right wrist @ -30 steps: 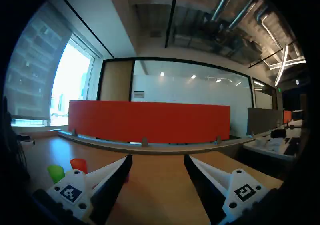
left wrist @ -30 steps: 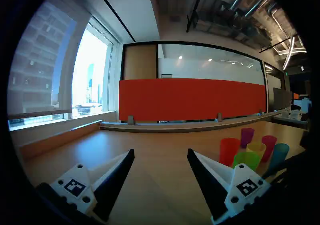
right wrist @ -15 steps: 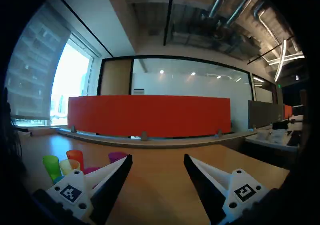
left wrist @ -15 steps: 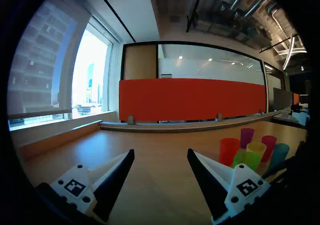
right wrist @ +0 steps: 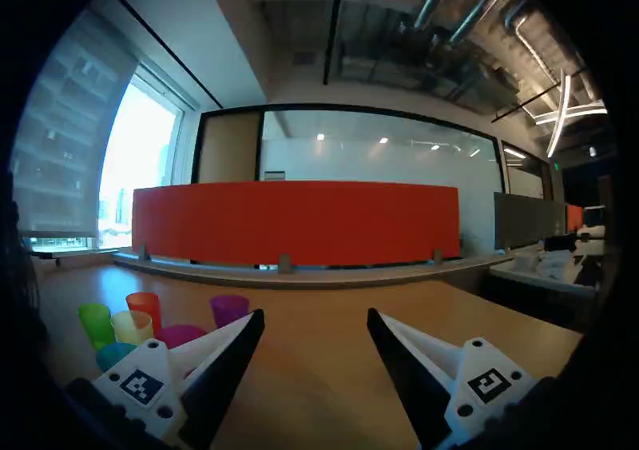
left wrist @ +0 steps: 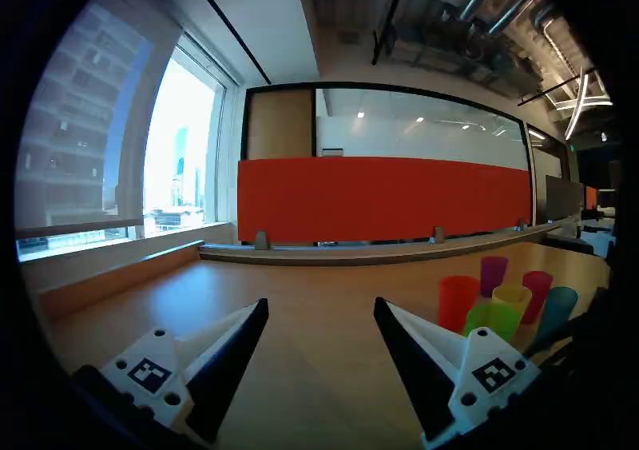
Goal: Pour water
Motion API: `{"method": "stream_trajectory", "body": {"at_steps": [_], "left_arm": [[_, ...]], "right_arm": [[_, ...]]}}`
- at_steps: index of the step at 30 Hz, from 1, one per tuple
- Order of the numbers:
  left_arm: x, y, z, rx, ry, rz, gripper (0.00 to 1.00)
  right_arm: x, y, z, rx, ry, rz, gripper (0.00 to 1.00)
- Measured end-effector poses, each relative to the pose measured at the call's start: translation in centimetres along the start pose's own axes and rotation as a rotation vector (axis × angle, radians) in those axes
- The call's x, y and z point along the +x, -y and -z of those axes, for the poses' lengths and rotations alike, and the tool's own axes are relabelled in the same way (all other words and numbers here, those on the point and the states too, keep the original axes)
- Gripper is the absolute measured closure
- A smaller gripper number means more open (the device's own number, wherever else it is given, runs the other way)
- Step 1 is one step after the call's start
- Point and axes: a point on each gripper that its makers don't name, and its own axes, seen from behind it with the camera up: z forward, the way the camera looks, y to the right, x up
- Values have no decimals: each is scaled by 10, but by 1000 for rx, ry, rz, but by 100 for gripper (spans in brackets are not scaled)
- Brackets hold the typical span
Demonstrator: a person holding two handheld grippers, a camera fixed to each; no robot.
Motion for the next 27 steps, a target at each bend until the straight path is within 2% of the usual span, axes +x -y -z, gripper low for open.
{"method": "stream_trajectory", "body": {"at_steps": [15, 27], "left_arm": [[0, 0, -1, 0, 0, 0, 2], [0, 0, 0, 0, 0, 0, 2]], "right_arm": [[-12, 2, -3, 7, 45, 0, 0], [-11, 2, -3, 6, 49, -1, 0]]}}
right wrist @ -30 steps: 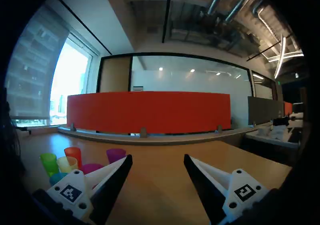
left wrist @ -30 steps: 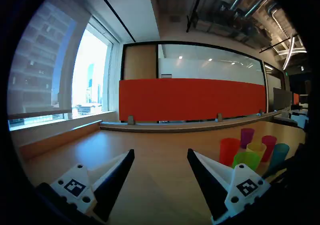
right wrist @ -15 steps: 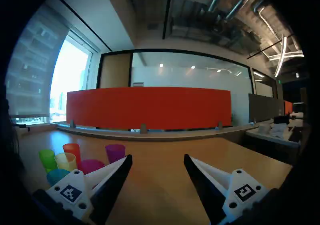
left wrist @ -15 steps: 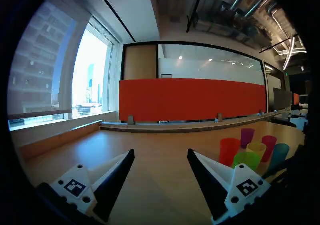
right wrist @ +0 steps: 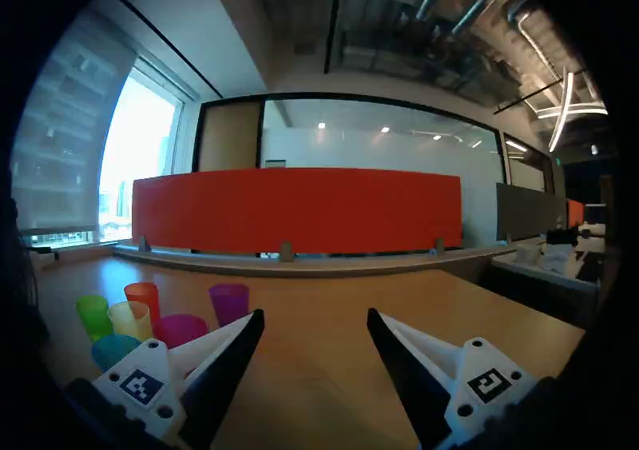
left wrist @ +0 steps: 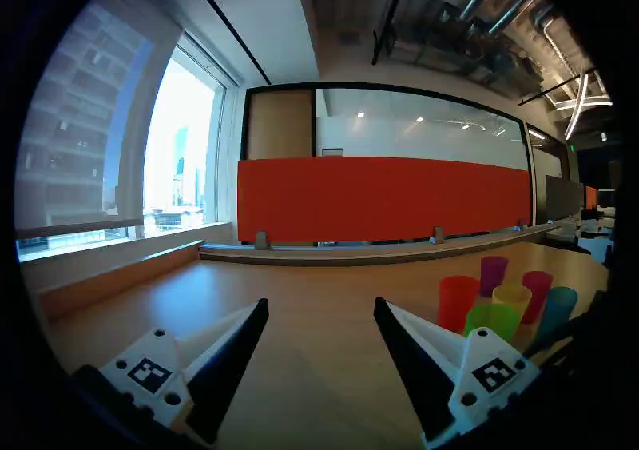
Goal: Pour water
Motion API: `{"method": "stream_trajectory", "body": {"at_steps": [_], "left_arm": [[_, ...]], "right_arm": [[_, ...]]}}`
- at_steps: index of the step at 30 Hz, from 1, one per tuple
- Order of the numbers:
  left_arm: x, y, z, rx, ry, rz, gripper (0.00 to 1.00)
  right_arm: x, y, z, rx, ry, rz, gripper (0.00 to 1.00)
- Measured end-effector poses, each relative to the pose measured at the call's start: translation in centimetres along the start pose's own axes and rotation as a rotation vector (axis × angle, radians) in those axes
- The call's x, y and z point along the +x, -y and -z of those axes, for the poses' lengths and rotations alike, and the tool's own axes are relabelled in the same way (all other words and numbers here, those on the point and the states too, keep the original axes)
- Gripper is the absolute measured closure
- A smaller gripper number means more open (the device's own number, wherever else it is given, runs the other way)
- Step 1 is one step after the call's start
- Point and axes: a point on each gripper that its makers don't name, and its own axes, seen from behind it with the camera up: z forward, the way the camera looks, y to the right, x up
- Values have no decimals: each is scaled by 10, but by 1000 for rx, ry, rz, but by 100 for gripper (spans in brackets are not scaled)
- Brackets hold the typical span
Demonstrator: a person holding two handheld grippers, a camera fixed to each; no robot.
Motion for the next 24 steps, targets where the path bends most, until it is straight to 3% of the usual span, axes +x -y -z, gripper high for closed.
{"method": "stream_trajectory", "body": {"at_steps": [24], "left_arm": [[0, 0, 0, 0, 0, 0, 1]], "right_arm": [[0, -1, -1, 0, 4, -1, 0]]}}
